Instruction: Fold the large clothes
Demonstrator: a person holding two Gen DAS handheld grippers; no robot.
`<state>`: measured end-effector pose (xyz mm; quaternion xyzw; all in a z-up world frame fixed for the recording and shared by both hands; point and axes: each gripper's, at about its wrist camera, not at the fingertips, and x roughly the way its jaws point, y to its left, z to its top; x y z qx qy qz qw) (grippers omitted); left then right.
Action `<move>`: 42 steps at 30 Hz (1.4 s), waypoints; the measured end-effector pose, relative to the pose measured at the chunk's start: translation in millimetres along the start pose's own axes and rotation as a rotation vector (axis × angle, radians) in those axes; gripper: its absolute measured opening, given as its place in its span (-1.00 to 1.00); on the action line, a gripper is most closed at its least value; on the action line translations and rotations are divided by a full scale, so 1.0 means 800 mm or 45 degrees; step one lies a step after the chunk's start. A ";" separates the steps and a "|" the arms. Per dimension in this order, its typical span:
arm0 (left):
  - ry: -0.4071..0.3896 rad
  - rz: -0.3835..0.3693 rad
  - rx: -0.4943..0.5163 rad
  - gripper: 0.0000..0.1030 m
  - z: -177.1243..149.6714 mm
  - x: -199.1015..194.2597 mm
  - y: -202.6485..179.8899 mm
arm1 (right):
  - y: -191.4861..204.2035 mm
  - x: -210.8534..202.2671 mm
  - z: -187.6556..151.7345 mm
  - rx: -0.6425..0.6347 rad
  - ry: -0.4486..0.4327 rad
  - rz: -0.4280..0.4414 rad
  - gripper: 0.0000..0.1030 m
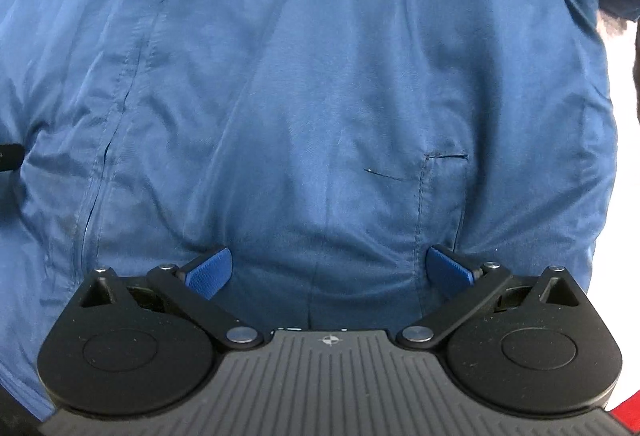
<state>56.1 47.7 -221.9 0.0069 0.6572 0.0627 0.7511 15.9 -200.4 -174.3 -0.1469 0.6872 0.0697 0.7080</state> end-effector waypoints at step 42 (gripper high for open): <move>0.078 0.013 0.001 1.00 0.005 0.004 -0.007 | -0.387 -0.130 0.257 0.423 -0.757 -0.175 -0.76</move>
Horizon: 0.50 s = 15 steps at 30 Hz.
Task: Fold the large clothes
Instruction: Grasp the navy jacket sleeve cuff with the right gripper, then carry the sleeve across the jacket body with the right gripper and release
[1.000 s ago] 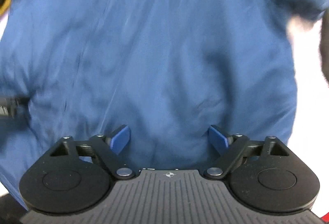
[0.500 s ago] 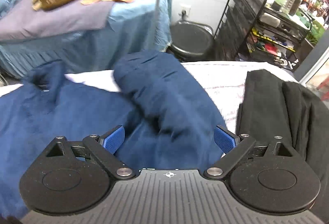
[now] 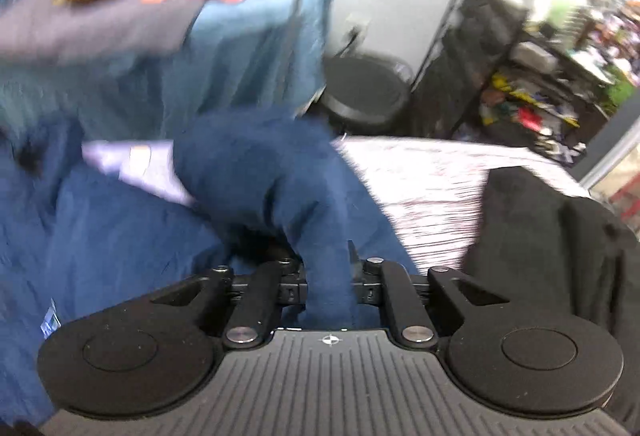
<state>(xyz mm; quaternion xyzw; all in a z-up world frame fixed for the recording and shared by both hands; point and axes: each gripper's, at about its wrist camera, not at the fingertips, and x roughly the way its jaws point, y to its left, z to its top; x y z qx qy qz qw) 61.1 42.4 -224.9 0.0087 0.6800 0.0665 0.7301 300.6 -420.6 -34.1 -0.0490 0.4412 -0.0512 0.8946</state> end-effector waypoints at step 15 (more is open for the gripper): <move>-0.001 -0.003 0.005 1.00 -0.004 -0.002 0.002 | -0.295 -0.016 -0.254 1.534 0.034 0.223 -0.46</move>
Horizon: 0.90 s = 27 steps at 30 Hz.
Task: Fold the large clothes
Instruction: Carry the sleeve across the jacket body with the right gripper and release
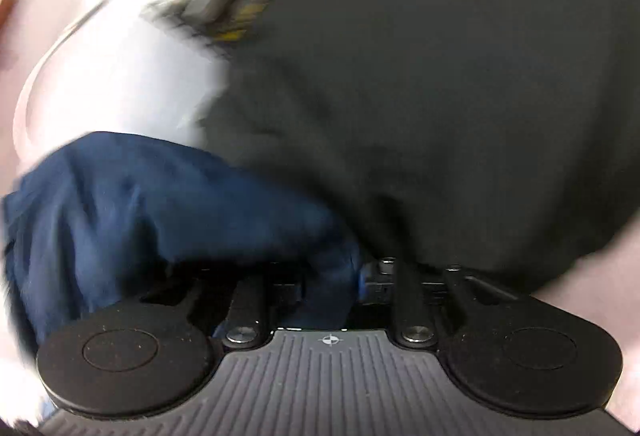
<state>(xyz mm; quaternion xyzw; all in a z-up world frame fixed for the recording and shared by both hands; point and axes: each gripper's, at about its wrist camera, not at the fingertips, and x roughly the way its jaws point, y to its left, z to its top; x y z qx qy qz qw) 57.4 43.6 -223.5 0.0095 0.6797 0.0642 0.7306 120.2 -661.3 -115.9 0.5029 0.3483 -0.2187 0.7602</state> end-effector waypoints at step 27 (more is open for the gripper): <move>-0.011 0.009 -0.003 1.00 0.006 0.002 0.000 | 0.174 -0.048 -0.266 -1.828 -0.388 -0.427 0.61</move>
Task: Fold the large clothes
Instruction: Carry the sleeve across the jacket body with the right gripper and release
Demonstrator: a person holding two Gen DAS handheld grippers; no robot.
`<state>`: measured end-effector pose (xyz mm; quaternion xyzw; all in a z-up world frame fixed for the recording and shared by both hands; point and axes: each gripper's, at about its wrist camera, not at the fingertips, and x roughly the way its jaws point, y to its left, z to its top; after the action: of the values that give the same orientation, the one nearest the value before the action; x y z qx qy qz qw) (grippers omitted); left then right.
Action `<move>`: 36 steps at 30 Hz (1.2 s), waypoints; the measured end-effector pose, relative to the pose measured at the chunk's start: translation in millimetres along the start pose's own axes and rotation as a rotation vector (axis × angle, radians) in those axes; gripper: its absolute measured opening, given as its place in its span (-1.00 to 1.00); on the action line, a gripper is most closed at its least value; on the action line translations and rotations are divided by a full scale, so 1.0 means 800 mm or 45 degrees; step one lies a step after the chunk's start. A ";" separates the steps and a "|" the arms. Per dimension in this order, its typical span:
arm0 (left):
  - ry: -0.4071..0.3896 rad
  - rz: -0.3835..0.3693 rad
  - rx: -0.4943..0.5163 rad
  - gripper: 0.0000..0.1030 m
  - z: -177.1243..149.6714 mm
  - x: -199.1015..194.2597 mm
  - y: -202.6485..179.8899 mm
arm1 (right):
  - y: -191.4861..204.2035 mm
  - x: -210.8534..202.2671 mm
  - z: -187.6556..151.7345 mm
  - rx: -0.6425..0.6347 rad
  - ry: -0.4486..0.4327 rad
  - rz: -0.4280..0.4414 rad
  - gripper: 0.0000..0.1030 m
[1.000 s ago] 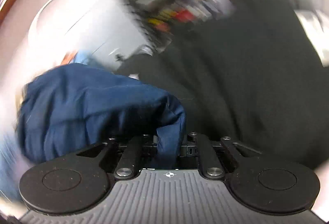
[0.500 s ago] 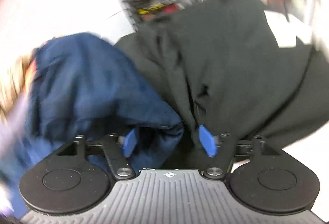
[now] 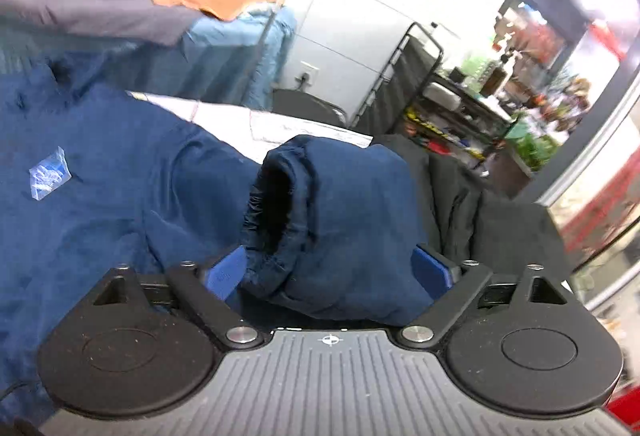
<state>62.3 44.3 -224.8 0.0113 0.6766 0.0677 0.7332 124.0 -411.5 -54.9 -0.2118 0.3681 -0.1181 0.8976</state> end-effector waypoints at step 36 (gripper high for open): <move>-0.110 -0.007 -0.069 1.00 -0.042 -0.027 0.005 | 0.281 -0.039 0.151 0.577 0.427 1.292 -0.52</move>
<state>27.1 43.2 -206.2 -0.0075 0.6421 0.0833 0.7620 200.5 -166.7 -63.9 0.2104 0.5264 0.2193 0.7941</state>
